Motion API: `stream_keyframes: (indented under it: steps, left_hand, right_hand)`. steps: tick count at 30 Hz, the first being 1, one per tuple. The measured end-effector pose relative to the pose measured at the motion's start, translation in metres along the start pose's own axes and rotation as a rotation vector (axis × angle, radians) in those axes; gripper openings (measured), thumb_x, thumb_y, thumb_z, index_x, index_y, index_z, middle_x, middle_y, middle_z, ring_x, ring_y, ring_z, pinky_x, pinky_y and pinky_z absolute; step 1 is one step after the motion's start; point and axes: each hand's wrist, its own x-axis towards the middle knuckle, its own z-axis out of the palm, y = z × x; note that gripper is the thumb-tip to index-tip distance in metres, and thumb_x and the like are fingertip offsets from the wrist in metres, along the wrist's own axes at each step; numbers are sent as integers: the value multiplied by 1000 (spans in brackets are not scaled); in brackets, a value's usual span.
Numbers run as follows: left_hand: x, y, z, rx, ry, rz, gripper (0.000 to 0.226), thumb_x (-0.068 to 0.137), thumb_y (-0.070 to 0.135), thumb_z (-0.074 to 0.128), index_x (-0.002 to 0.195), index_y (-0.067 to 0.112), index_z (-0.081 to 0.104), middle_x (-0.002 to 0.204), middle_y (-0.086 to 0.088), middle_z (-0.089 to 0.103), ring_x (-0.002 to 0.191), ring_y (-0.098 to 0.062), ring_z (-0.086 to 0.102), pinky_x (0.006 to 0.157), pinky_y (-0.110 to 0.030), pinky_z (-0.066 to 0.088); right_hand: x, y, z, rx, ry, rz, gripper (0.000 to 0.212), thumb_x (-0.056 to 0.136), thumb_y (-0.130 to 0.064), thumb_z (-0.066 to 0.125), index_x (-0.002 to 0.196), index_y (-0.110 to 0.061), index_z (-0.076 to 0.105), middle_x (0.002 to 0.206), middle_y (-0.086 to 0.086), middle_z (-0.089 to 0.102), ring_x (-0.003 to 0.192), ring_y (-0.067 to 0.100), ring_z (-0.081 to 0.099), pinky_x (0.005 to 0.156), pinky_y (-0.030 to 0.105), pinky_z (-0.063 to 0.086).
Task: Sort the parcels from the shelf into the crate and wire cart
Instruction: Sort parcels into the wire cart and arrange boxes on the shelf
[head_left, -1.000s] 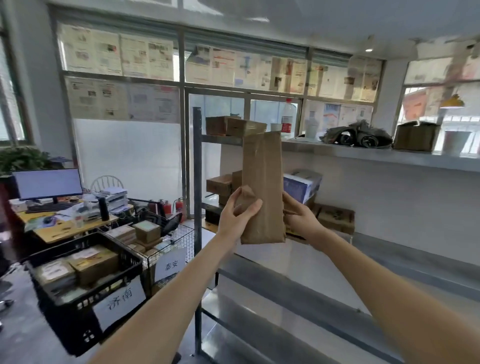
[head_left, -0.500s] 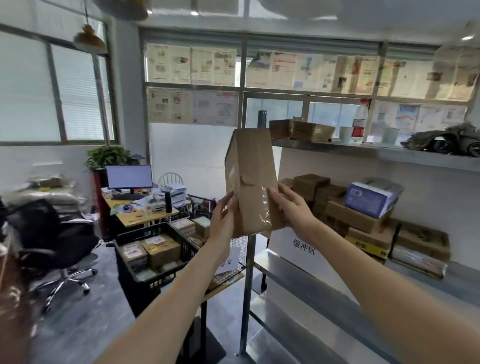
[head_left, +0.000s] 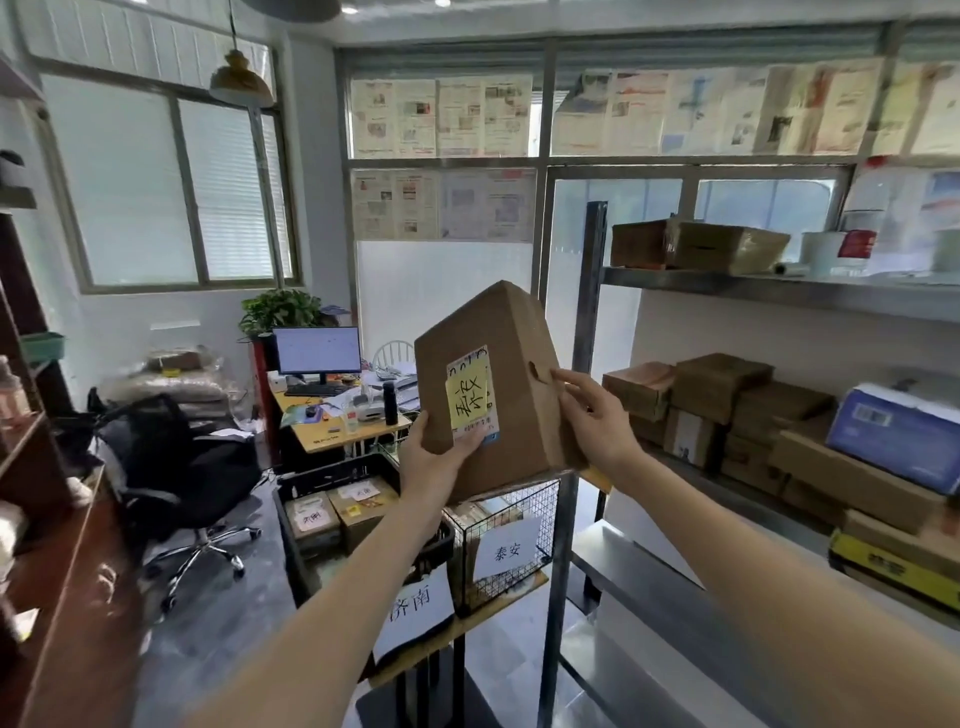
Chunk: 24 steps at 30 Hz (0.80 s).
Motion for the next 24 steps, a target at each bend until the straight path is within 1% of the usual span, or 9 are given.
stream_keyframes:
  steps: [1, 3, 5, 9, 12, 15, 17, 21, 24]
  left_hand:
    - [9, -3, 1, 18, 8, 16, 109, 63, 51, 93, 154, 28, 38, 139, 6, 51, 125, -16, 52, 108, -41, 47]
    - [31, -10, 2, 52, 29, 34, 113, 54, 60, 94, 151, 32, 44, 139, 6, 55, 125, -16, 55, 107, -46, 50]
    - [49, -18, 2, 82, 30, 63, 105, 58, 53, 95, 149, 32, 47, 131, 9, 62, 119, -15, 60, 102, -46, 54]
    - [81, -24, 1, 143, 58, 68, 98, 71, 26, 93, 153, 28, 40, 127, 14, 57, 118, -14, 57, 102, -43, 53]
    - [107, -27, 1, 168, 62, 73, 100, 73, 25, 92, 157, 26, 36, 142, 5, 53, 124, -20, 55, 103, -47, 53]
    - [134, -35, 0, 216, 31, 102, 82, 77, 23, 88, 149, 27, 48, 133, 4, 60, 120, -21, 59, 97, -45, 56]
    - [143, -36, -2, 168, 2, 82, 74, 79, 28, 86, 143, 37, 50, 131, 2, 62, 118, -23, 61, 97, -47, 56]
    - [189, -54, -3, 45, -70, -34, 69, 85, 32, 80, 140, 51, 43, 135, -3, 62, 114, -28, 66, 97, -53, 56]
    - [231, -76, -7, 61, -72, -50, 69, 84, 33, 81, 135, 59, 42, 131, -2, 65, 110, -27, 69, 95, -52, 57]
  right_hand:
    - [10, 6, 3, 16, -34, 56, 32, 106, -43, 49, 136, -37, 57, 136, -5, 59, 122, 18, 56, 96, 33, 49]
    - [28, 19, 9, 60, -98, 156, 62, 91, -67, 60, 144, -36, 52, 137, -7, 58, 124, 19, 57, 109, 45, 46]
    - [44, 35, 12, 60, -134, 196, 91, 72, -77, 72, 148, -34, 48, 138, -3, 59, 122, 21, 61, 106, 45, 50]
    - [75, 59, 14, 76, -243, 265, 69, 94, -46, 68, 153, -23, 42, 136, 6, 61, 113, 20, 63, 74, 25, 52]
    - [102, 79, 19, 160, -250, 308, 59, 100, -38, 62, 154, -27, 41, 136, 8, 60, 116, 26, 63, 75, 30, 56]
    - [127, 99, 30, 216, -165, 322, 48, 102, -33, 56, 148, -40, 46, 145, 6, 52, 122, 29, 60, 74, 34, 56]
    - [135, 109, 36, 238, -150, 343, 46, 103, -33, 54, 147, -41, 46, 147, 4, 49, 122, 30, 59, 73, 35, 56]
    - [178, 144, 61, 258, -161, 410, 50, 102, -32, 52, 150, -43, 45, 134, 7, 60, 117, 32, 61, 86, 46, 58]
    - [213, 170, 84, 228, -163, 419, 48, 103, -33, 48, 150, -44, 44, 127, 5, 64, 112, 30, 64, 82, 43, 57]
